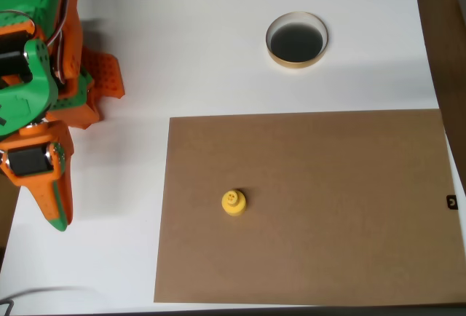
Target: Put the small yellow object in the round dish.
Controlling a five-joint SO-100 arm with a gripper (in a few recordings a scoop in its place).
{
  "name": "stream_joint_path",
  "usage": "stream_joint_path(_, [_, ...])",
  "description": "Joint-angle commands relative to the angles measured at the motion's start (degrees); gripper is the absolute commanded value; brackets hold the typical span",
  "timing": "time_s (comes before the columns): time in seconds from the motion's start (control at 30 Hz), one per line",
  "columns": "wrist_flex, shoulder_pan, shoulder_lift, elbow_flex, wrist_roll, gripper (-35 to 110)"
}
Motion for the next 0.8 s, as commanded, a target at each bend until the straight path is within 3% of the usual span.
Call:
stream_joint_path(0.0, [2.90,1.14,2.02,-1.41,0.44,1])
stream_joint_path(0.27, [2.29,1.23,2.02,-1.23,0.26,3])
stream_joint_path(0.77, [0.09,-2.37,-0.09,-9.05,-1.23,18])
